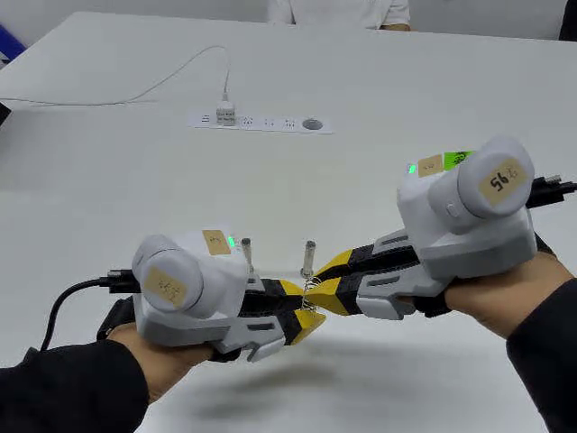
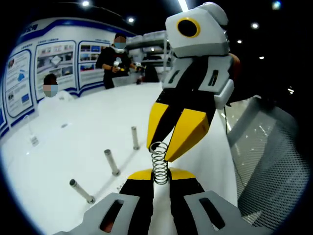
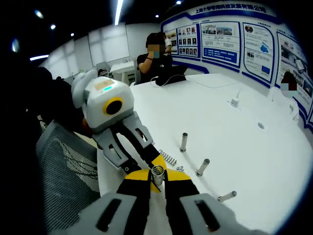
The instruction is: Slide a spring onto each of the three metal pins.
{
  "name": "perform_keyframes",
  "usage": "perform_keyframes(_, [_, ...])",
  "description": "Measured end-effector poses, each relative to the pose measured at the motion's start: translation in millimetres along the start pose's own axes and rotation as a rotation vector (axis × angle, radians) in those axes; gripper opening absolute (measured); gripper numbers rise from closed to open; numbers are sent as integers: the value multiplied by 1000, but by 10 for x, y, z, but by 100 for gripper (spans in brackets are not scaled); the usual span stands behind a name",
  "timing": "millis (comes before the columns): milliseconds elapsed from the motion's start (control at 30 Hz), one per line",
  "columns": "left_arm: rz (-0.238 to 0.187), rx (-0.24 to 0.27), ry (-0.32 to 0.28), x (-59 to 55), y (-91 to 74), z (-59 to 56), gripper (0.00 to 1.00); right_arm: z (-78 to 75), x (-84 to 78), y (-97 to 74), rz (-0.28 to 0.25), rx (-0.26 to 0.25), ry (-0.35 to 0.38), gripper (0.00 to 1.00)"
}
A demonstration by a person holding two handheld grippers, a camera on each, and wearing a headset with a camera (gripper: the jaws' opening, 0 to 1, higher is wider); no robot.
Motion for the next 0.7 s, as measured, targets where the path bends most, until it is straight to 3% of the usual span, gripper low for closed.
perform_keyframes(300, [-7,-2,-1,24,20,-4,11,-2,-6,6,3,-2,-12,12])
perform_keyframes(500, [-11,-5,30,35,21,-1,12,-8,4,-4,-3,-10,-12,12])
perform_keyframes(700, [-17,2,19,45,5,19,21,-30,7,-20,-5,-20,-13,12])
Point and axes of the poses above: the centre of the closed fingertips' face, and the gripper's own axes: y roughly forward along the fingers, z roughly to its left, x roughly out of its top, the point moved 10 cm from there along -y, roughly backward along the fingers, and after that the axes turned 11 degrees about -z, right-handed, at the moved point
